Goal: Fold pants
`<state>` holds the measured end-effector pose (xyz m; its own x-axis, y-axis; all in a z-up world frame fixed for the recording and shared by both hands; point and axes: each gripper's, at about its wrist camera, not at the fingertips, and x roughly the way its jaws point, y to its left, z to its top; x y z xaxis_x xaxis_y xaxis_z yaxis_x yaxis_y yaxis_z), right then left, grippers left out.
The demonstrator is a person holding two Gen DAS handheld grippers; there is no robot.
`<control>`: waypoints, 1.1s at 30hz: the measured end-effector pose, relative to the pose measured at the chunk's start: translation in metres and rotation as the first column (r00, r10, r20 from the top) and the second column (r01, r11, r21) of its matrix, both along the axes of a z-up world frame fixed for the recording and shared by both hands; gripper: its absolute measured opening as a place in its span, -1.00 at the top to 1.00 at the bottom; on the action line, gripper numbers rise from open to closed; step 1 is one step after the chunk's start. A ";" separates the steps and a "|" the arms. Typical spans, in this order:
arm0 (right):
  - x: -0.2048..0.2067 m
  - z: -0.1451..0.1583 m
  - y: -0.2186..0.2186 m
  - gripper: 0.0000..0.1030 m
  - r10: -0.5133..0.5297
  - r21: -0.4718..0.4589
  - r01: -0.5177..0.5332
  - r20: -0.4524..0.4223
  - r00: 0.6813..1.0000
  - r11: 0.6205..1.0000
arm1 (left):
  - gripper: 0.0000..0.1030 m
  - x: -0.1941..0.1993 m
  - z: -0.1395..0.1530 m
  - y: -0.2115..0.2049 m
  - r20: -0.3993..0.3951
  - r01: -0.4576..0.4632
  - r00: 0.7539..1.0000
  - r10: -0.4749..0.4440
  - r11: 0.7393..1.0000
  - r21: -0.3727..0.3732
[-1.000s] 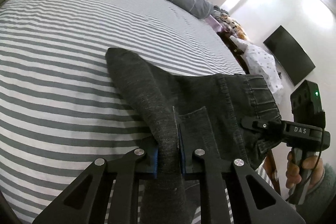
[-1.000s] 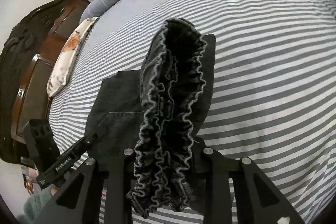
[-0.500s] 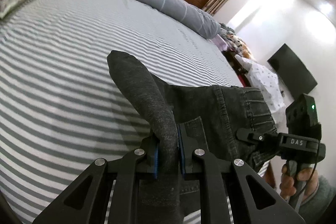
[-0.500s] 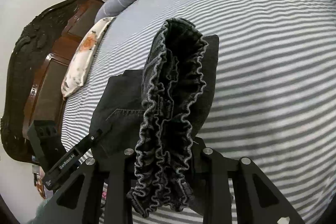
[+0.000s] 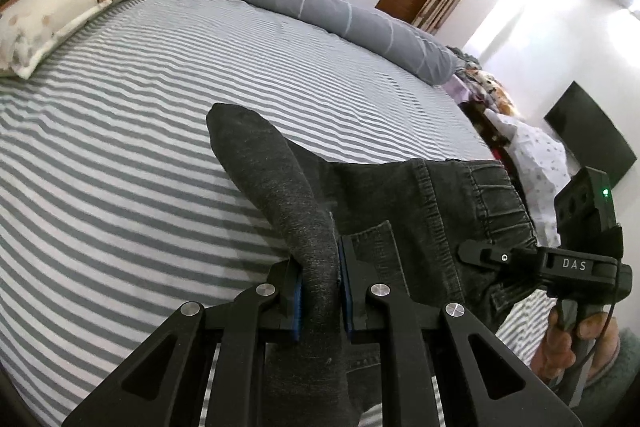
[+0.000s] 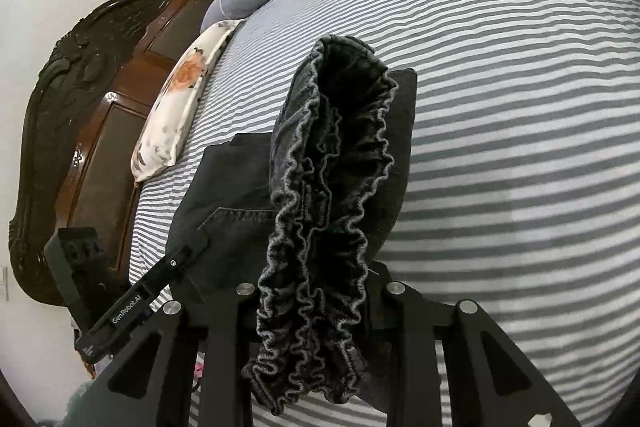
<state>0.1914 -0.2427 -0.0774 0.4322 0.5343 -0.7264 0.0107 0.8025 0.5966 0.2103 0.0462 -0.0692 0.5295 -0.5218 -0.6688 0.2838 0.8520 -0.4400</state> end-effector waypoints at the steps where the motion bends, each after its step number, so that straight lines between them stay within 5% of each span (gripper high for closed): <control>1: 0.003 -0.001 0.002 0.50 0.000 0.001 0.000 0.000 1.000 1.000 | 0.71 0.005 0.000 0.000 0.000 -0.002 1.000 0.002 1.000 0.008; 19: 0.034 -0.049 -0.008 0.36 -0.069 -0.062 0.064 -0.078 0.995 0.996 | 0.65 0.035 -0.035 0.011 -0.067 -0.065 0.995 0.077 0.986 0.156; 26: 0.035 -0.058 -0.001 0.01 -0.079 -0.227 0.063 -0.063 0.995 0.972 | 0.33 0.039 -0.058 0.016 -0.124 -0.116 0.982 0.144 0.971 0.208; 33: 0.037 -0.071 0.002 -0.12 -0.072 -0.290 0.053 -0.054 0.996 0.956 | 0.00 0.040 -0.075 0.015 -0.132 -0.132 0.977 0.166 0.962 0.237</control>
